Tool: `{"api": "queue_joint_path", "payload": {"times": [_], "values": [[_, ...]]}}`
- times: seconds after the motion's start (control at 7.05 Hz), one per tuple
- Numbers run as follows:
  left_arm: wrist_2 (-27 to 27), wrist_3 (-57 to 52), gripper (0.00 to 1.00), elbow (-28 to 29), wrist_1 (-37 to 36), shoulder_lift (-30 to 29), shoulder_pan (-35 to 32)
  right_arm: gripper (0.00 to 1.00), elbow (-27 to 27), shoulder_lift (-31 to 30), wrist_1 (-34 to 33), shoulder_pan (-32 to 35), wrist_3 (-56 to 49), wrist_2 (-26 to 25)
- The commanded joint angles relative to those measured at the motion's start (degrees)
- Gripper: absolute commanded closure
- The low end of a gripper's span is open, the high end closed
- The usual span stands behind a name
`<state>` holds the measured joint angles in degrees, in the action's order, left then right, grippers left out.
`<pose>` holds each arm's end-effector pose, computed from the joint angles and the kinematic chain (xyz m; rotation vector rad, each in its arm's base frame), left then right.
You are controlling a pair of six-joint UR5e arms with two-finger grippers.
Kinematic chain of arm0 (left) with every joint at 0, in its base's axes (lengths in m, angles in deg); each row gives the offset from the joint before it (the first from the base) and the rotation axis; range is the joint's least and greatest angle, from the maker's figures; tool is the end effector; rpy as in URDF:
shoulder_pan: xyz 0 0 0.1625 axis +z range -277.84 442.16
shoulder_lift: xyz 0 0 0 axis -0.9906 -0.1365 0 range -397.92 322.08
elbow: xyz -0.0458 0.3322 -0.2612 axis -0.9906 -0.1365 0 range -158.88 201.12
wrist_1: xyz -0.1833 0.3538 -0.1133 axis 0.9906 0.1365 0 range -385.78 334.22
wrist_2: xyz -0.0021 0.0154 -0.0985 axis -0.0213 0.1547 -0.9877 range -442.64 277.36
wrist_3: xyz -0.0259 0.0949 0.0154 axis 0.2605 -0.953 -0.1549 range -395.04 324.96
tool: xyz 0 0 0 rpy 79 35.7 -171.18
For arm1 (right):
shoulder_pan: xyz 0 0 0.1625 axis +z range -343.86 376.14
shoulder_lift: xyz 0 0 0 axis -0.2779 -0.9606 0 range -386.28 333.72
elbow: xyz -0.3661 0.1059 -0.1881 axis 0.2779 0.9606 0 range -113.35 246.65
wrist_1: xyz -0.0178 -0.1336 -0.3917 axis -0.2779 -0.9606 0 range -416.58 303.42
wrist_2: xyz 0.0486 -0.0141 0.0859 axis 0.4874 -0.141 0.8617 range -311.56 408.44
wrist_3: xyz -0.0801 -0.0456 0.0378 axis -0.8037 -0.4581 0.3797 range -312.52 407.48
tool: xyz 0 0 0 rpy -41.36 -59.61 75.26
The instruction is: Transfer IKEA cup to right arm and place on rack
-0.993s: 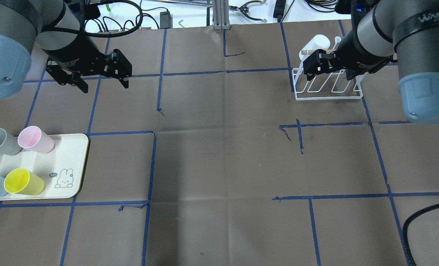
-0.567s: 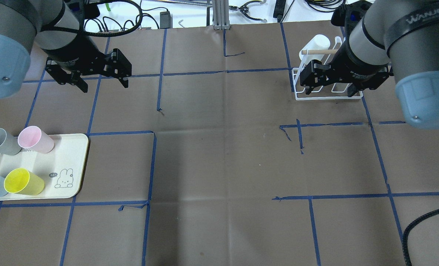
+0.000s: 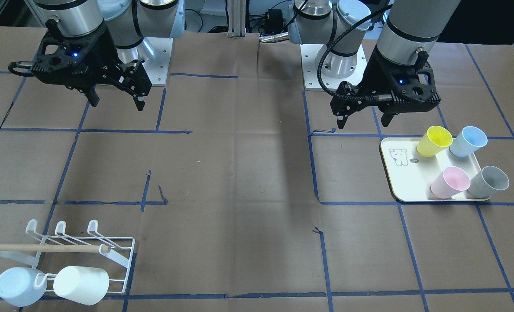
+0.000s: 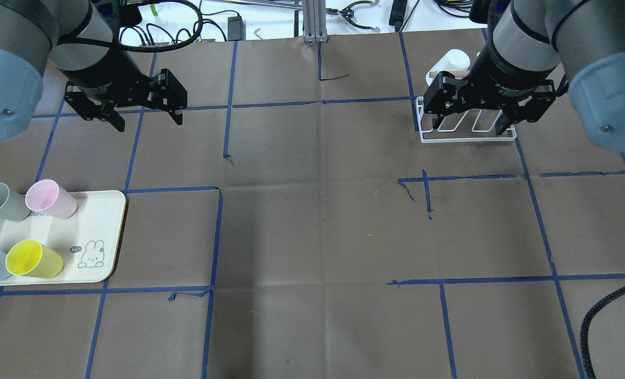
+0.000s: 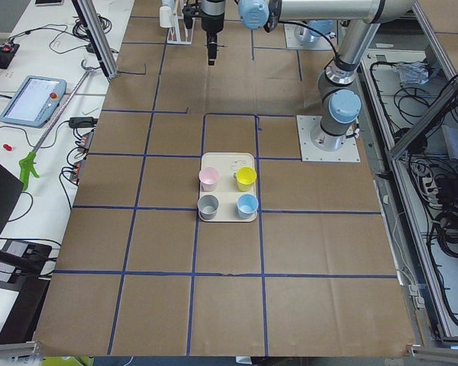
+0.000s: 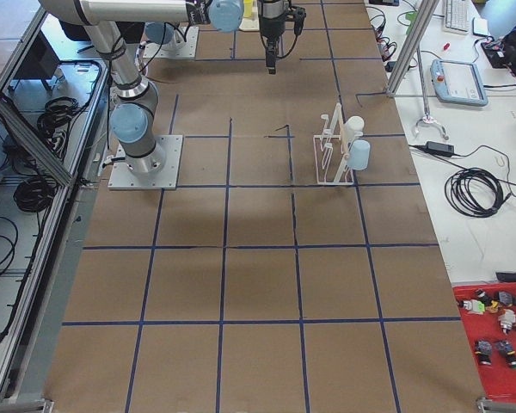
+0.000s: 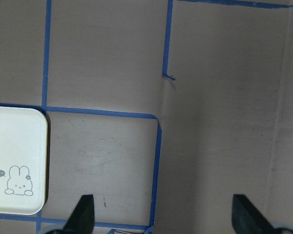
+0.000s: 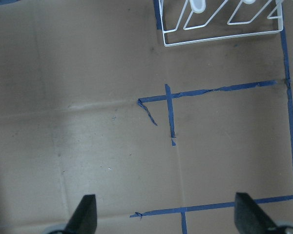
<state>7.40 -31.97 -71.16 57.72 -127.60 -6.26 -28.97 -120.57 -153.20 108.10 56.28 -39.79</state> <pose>-0.1194 -0.5005 0.4827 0.1277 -3.1363 0.1242 0.1524 -0.4637 0.4873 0.1825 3.0938 -0.1380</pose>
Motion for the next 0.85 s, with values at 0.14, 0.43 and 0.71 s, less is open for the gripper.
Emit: {"api": "queue_joint_path", "payload": {"times": [0.14,0.43,0.71], "values": [[0.05,0.00,0.01,0.00,0.00,0.04,0.08,0.00,0.26,1.04,-0.67,1.73,-0.19,-0.71],[-0.04,0.00,0.01,0.00,0.09,0.12,0.00,0.00,0.43,1.22,-0.94,1.64,-0.36,-0.54],[-0.04,0.00,0.01,0.00,0.09,0.04,0.00,0.00,0.35,1.22,-0.94,1.55,-0.36,-0.54]]}}
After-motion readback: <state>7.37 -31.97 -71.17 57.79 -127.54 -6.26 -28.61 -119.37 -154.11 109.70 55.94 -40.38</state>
